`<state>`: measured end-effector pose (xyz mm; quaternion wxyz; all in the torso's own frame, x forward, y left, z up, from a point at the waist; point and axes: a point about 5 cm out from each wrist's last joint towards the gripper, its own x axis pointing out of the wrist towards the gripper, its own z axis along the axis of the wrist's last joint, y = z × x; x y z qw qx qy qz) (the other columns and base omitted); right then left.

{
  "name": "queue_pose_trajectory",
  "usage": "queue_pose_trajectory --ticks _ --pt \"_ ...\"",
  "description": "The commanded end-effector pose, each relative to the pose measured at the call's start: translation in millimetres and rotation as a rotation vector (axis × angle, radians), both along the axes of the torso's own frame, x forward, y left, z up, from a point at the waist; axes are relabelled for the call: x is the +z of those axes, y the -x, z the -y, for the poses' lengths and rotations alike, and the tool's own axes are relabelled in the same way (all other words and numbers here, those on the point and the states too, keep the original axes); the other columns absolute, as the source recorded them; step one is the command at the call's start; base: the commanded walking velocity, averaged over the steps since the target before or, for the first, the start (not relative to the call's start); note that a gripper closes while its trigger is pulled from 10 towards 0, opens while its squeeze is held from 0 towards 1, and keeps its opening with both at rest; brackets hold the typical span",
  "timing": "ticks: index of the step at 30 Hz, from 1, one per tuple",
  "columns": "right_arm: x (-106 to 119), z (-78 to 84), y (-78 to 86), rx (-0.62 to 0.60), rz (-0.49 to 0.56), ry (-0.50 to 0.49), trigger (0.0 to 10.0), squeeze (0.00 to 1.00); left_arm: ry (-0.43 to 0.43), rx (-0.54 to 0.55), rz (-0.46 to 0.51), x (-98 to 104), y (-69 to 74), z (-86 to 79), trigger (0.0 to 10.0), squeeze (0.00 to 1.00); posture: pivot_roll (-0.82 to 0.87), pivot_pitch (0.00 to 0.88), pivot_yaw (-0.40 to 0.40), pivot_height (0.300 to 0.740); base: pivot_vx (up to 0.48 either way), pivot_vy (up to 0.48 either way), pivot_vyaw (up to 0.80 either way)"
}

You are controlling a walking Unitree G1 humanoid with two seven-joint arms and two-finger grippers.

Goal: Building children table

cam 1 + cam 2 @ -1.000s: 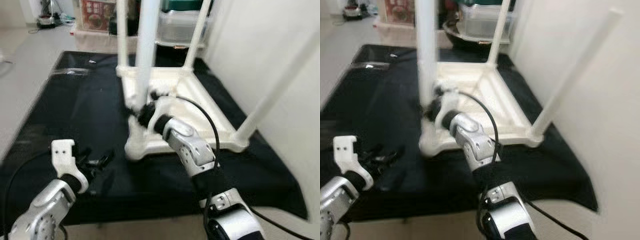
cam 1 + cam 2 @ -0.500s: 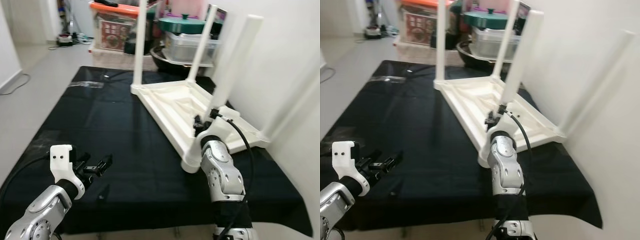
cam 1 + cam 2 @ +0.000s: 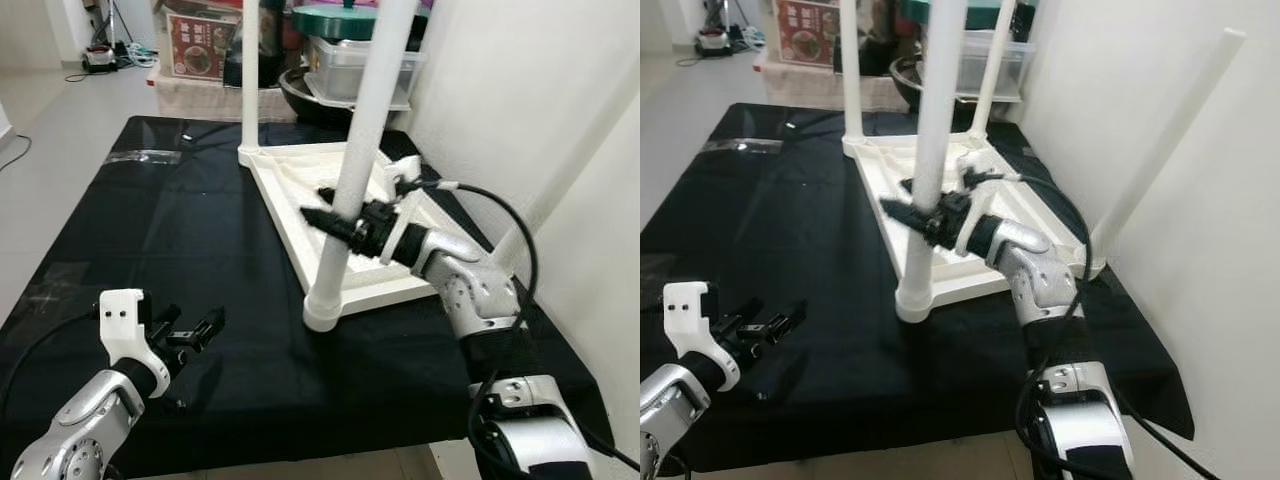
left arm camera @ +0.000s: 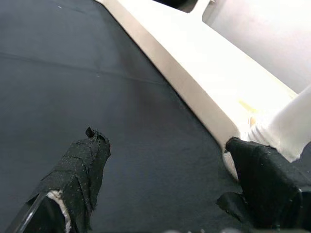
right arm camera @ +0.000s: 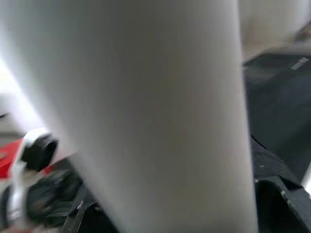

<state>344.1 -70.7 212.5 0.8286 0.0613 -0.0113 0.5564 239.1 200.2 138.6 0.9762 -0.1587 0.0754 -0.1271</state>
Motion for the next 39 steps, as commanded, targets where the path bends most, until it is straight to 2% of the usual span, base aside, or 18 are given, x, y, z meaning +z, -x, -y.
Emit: queue_pose_trajectory --ticks 1,4,5,8,11,12,13,17,18,21,22,23,31,32,34,35,36,39 --pt "-16 -22.6 4.1 0.021 -0.058 0.006 0.6 0.00 0.005 -0.010 -0.014 -2 1.9 1.2 10.0 0.00 0.19 0.000 -0.151 0.740 0.000 0.000 0.00" --pt "-28 -24.7 -19.4 -0.454 -0.104 0.029 0.0 0.00 0.006 -0.003 -0.014 -2 5.1 -0.7 10.0 0.00 0.19 0.000 -0.153 0.740 0.000 0.000 0.00" --pt "-28 -24.7 -19.4 -0.454 -0.104 0.029 0.0 0.00 0.006 -0.003 -0.014 -2 5.1 -0.7 10.0 0.00 0.19 0.000 -0.153 0.740 0.000 0.000 0.00" --pt "-72 37.5 -25.3 -1.247 -0.371 0.141 0.0 0.00 0.010 -0.001 -0.012 -2 7.1 -1.4 10.0 0.00 0.18 0.000 -0.148 0.740 0.000 0.000 0.00" --pt "-86 70.4 -5.4 -1.485 -0.317 0.217 0.0 0.00 0.015 -0.007 -0.010 -2 6.2 0.3 10.0 0.00 0.18 0.000 -0.146 0.740 0.000 0.000 0.00" --pt "-85 73.7 -0.8 -1.497 -0.291 0.220 0.0 0.00 0.016 -0.009 -0.010 -2 5.6 1.1 10.0 0.00 0.18 0.000 -0.146 0.740 0.000 0.000 0.00" --pt "-84 64.2 5.3 -1.407 -0.295 0.191 10.0 0.00 0.017 -0.014 -0.010 -2 4.8 2.2 10.0 0.00 0.15 0.000 -0.132 0.740 0.000 0.000 0.00" --pt "-73 42.8 17.2 -1.230 -0.306 0.051 10.0 0.00 0.029 -0.028 -0.006 -2 3.0 6.3 10.0 0.00 0.14 0.000 -0.127 0.740 0.000 0.000 0.00" --pt "-58 37.4 15.1 -1.147 -0.233 -0.021 10.0 1.00 0.030 -0.030 -0.005 -2 2.7 7.1 10.0 0.00 0.13 0.000 -0.127 0.740 0.000 0.000 0.00" --pt "-48 32.7 13.1 -1.106 -0.177 -0.064 10.0 1.00 0.031 -0.031 -0.005 -2 2.5 7.7 10.0 0.00 0.13 0.000 -0.126 0.740 0.000 0.000 0.00" --pt "-27 20.0 5.7 -0.900 -0.109 -0.137 10.0 1.00 0.036 -0.035 -0.003 -1 2.2 7.9 10.0 0.00 0.13 0.000 -0.123 0.740 0.000 0.000 0.00" --pt "-12 11.4 2.8 -0.773 -0.070 -0.178 10.0 0.00 0.040 -0.037 -0.002 -1 2.2 7.9 10.0 0.00 0.13 0.000 -0.123 0.740 0.000 0.000 0.00" --pt "16 -5.1 17.5 0.020 -0.001 -0.124 10.0 0.00 0.048 -0.037 0.005 0 2.1 6.0 10.0 0.00 0.16 0.000 -0.149 0.740 0.000 0.000 0.00" --pt "2 -14.4 26.6 0.123 -0.001 -0.071 6.4 0.00 0.047 -0.032 0.007 0 2.7 5.0 10.0 0.00 0.16 0.000 -0.151 0.740 0.000 0.000 0.00" --pt "-3 -18.2 27.9 0.127 -0.015 -0.064 6.4 0.00 0.047 -0.031 0.008 0 3.0 4.6 10.0 0.00 0.16 0.000 -0.151 0.740 0.000 0.000 0.00" --pt "-15 -23.6 21.6 0.028 -0.041 -0.010 0.0 0.00 0.046 -0.028 0.008 0 3.6 4.1 10.0 0.00 0.18 0.000 -0.158 0.740 0.000 0.000 0.00" --pt "-15 -23.6 21.6 0.028 -0.041 -0.010 0.0 0.00 0.046 -0.028 0.008 0 3.6 4.1 10.0 0.00 0.18 0.000 -0.158 0.740 0.000 0.000 0.00" --pt "-61 4.9 -25.2 -0.862 -0.289 0.162 0.0 0.00 0.045 -0.023 0.008 0 5.6 2.8 10.0 0.00 0.18 0.000 -0.155 0.740 0.000 0.000 0.00"
